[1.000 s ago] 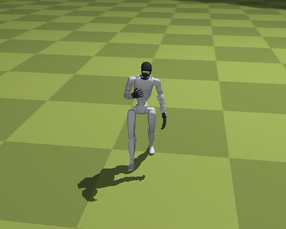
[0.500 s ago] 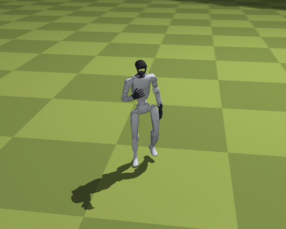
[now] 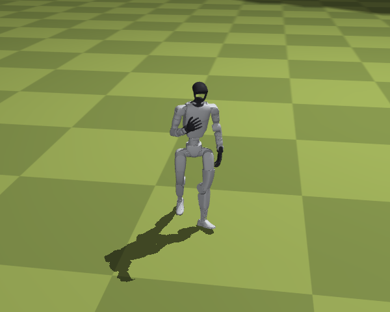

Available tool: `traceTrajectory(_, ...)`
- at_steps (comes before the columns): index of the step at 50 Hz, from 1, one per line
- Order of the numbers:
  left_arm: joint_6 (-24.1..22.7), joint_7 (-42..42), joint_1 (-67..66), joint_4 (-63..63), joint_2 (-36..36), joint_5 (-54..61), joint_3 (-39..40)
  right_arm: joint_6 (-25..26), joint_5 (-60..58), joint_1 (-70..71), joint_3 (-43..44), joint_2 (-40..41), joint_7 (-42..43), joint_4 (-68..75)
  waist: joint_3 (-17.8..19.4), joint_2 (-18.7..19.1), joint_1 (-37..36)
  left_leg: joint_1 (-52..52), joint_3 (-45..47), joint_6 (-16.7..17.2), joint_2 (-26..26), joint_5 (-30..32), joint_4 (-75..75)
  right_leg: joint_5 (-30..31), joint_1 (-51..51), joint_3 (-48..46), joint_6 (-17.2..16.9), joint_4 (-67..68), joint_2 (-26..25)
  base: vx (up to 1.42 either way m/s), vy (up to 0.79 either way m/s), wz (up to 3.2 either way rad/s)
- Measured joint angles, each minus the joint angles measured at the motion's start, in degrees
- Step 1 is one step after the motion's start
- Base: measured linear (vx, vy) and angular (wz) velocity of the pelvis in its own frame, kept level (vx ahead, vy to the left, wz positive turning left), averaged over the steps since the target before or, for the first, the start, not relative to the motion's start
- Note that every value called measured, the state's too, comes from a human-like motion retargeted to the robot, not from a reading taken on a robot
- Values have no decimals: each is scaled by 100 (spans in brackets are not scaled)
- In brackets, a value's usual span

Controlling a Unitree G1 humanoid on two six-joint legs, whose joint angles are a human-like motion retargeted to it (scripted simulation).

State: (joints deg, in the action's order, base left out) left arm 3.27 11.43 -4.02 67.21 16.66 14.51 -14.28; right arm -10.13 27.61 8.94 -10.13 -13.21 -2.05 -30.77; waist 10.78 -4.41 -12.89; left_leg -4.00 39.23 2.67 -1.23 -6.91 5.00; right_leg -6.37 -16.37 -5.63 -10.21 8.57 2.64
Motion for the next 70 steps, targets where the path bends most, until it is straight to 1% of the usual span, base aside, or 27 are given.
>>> traceTrajectory(3,-26,-35,367,334,176,-148,-224,-19,105,-225,-72,81,-112,-32,-204,-5,50,248,-189,-54,-90,-234,-129,635,217,15,-52,880,-16,53,23,21)
traceTrajectory(6,-28,-140,876,572,317,-322,-474,-6,132,-434,-116,134,-171,-70,-437,23,102,369,-467,-120,-174,-492,-318,1276,791,-37,-173,2171,20,48,24,50)
traceTrajectory(8,-7,-283,1284,625,373,-400,-613,25,159,-538,-115,145,-145,-99,-576,35,151,387,-694,-159,-181,-634,-451,1543,1253,-62,-240,3002,73,43,23,81)
traceTrajectory(10,31,-466,1723,579,383,-477,-695,56,221,-614,-96,138,-85,-129,-663,62,212,410,-948,-168,-162,-761,-579,1430,1664,-119,-202,3640,148,40,21,104)
traceTrajectory(13,72,-677,2383,306,291,-508,-734,91,308,-677,-63,93,-2,-151,-688,125,331,508,-1380,-148,-74,-935,-734,940,2047,-384,146,3959,398,37,19,131)
traceTrajectory(15,76,-731,2791,24,177,-466,-738,119,337,-699,-46,53,17,-148,-669,168,435,596,-1707,-139,17,-1027,-805,740,2184,-578,416,3804,568,34,17,157)
traceTrajectory(18,51,-683,3292,-502,-44,-401,-724,160,366,-724,-30,-2,-24,-130,-608,223,647,763,-2266,-103,168,-1119,-857,353,2263,-668,626,3069,611,33,12,181)
traceTrajectory(20,29,-611,3553,-881,-193,-360,-713,198,381,-737,-20,-30,-77,-117,-550,226,804,894,-2662,-66,296,-1159,-861,124,2259,-617,615,2374,574,32,8,196)
traceTrajectory(23,-7,-504,3811,-1436,-368,-307,-695,284,378,-748,4,-59,-164,-106,-431,122,1017,1127,-3254,-16,570,-1189,-833,103,2186,-465,381,1166,578,32,4,192)
traceTrajectory(26,-58,-447,3929,-1888,-449,-255,-698,389,310,-740,29,-64,-225,-105,-283,-73,1150,1397,-3805,18,878,-1209,-793,496,2135,-269,56,35,669,32,-1,171)
traceTrajectory(31,-205,-445,3871,-2126,-363,-237,-760,494,-20,-698,43,-12,-293,-122,-11,-332,1120,1864,-4515,25,1142,-1273,-756,1679,2286,-134,-437,-1174,712,32,-8,120)
traceTrajectory(33,-277,-464,3763,-1997,-246,-332,-803,455,-159,-698,20,36,-327,-149,73,-327,1005,2023,-4655,87,1018,-1344,-770,1755,2466,-170,-479,-1318,487,32,-24,64)
traceTrajectory(36,-371,-534,3620,-1532,-51,-536,-866,313,-303,-623,17,77,-327,-160,181,-262,880,2191,-4878,141,853,-1433,-808,1290,2725,-188,-479,-1357,195,34,-19,69)
traceTrajectory(38,-411,-611,3495,-1083,55,-651,-904,206,-350,-578,28,83,-294,-156,226,-233,875,2287,-5112,111,831,-1461,-837,985,2788,-92,-479,-1357,126,37,-6,105)
traceTrajectory(41,-414,-777,3186,-333,161,-675,-899,88,-336,-578,60,60,-202,-169,224,-234,964,2422,-5578,-11,924,-1433,-866,876,2682,308,-479,-1357,184,40,0,132)
traceTrajectory(45,-381,-982,2636,563,288,-370,-619,-13,-225,-600,98,14,-127,-192,137,-216,1035,2565,-6137,-87,959,-1329,-892,957,2449,990,-479,-1334,141,44,-10,120)
traceTrajectory(48,-377,-1084,2115,947,419,28,-172,-68,-140,-600,98,-33,-109,-194,23,-150,945,2598,-6426,-41,904,-1153,-931,1122,2339,851,-479,-1334,157,46,-18,79)
traceTrajectory(50,-463,-1140,1358,941,531,298,70,-114,-109,-924,-18,-8,-77,-330,-162,-54,896,2698,-6642,6,816,-972,-960,1009,2207,615,-479,-1224,176,46,-15,72)
traceTrajectory(52,-467,-1133,1109,909,615,547,319,-173,30,-687,-4,-126,-22,-257,-203,-39,805,2520,-6840,94,864,-739,-1115,977,2187,546,-479,-1326,235,42,-18,60)
traceTrajectory(55,-619,-1038,145,593,754,821,456,-286,151,-808,-164,-178,65,-342,-351,1,666,2419,-7032,254,901,-424,-1491,788,2033,475,-479,-1215,232,41,-18,53)
traceTrajectory(58,-610,-867,-481,316,772,934,465,-356,321,-605,-271,-316,166,-309,-410,-143,607,1909,-6904,382,1263,-109,-2371,691,1968,358,-479,-1174,502,34,-13,75)
traceTrajectory(60,-452,-755,-503,276,684,961,455,-359,479,-186,-260,-490,232,-179,-373,-270,675,1259,-6576,392,1588,73,-3265,731,1941,173,-479,-1305,798,27,-7,120)
traceTrajectory(61,-390,-699,-625,233,630,965,443,-341,507,-94,-285,-537,256,-166,-389,-318,707,938,-6270,323,1667,138,-3691,715,1928,73,-479,-1291,930,25,-4,131)
traceTrajectory(63,-260,-591,-861,147,502,973,423,-287,534,66,-337,-619,294,-156,-424,-407,779,307,-5551,84,1715,193,-4441,662,1915,-146,-479,-1225,1188,24,-3,133)
traceTrajectory(65,-125,-484,-1039,81,341,970,405,-219,529,214,-382,-679,310,-153,-432,-477,832,-224,-4732,-297,1599,59,-4945,580,1886,-381,-478,-1142,1429,23,-2,130)
traceTrajectory(68,30,-313,-1191,3,118,904,344,-130,478,398,-431,-690,295,-156,-353,-513,759,-649,-3673,-817,1254,-520,-5058,435,1801,-685,-406,-1042,1584,20,-6,101)
traceTrajectory(70,119,-199,-1215,-50,-18,803,266,-75,425,535,-447,-675,279,-135,-272,-487,634,-782,-3147,-1013,1072,-896,-4747,351,1761,-859,-353,-991,1594,19,-6,76)
